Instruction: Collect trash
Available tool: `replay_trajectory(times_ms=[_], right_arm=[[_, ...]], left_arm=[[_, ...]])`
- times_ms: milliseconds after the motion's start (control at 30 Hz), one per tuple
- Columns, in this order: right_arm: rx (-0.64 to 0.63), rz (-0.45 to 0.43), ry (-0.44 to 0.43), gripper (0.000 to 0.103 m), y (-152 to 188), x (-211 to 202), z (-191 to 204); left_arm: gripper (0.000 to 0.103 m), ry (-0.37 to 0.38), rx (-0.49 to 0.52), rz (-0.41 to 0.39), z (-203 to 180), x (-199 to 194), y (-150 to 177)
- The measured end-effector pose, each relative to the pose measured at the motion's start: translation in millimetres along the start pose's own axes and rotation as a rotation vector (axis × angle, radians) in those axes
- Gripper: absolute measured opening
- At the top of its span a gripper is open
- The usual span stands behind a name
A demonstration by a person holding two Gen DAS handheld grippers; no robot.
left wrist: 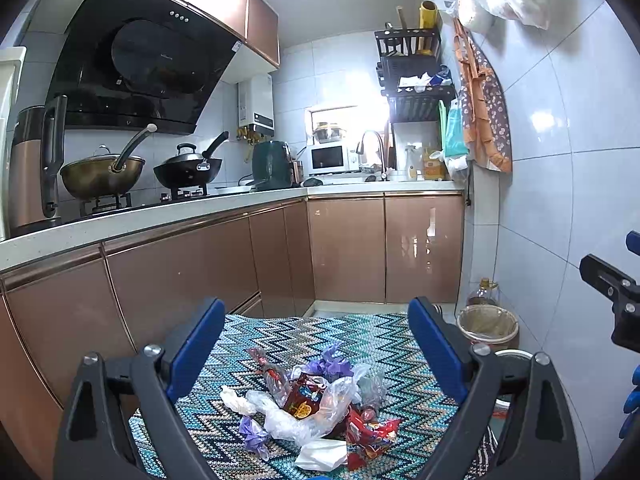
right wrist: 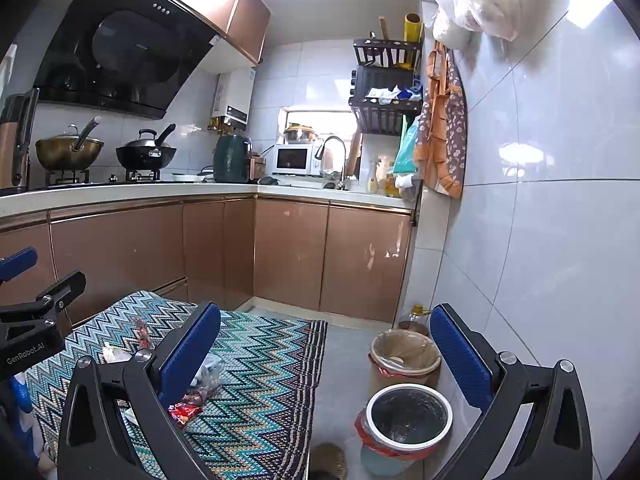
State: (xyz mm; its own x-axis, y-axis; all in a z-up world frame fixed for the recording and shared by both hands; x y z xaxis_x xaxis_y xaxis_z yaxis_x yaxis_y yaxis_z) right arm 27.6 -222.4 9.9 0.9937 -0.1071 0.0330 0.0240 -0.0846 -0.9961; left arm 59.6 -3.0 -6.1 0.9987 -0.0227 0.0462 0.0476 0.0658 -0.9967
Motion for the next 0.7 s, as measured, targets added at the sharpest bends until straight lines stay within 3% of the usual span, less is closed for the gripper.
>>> replay_trajectory(times_ms=[700], right_arm=[[-0.001, 0.068, -0.018, 0.103, 17, 34, 4]], left_arm=[[0.095, 0.059, -0.042, 0.042, -6, 28, 13]])
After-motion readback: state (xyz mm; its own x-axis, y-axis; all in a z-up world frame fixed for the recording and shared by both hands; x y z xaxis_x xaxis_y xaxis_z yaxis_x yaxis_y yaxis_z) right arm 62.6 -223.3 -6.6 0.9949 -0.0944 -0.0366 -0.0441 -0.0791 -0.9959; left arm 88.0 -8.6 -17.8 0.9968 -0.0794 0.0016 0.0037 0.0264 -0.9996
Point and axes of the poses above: each gripper's, at about its wrist camera, not at the fingertips, and x roughly the way its jaws point, z to its left, y to its underside, the point moved 5 cm from there along x, roughly the way its jaws point, and after that the axes turned 13 degrees about -z, right-handed, at the moved point
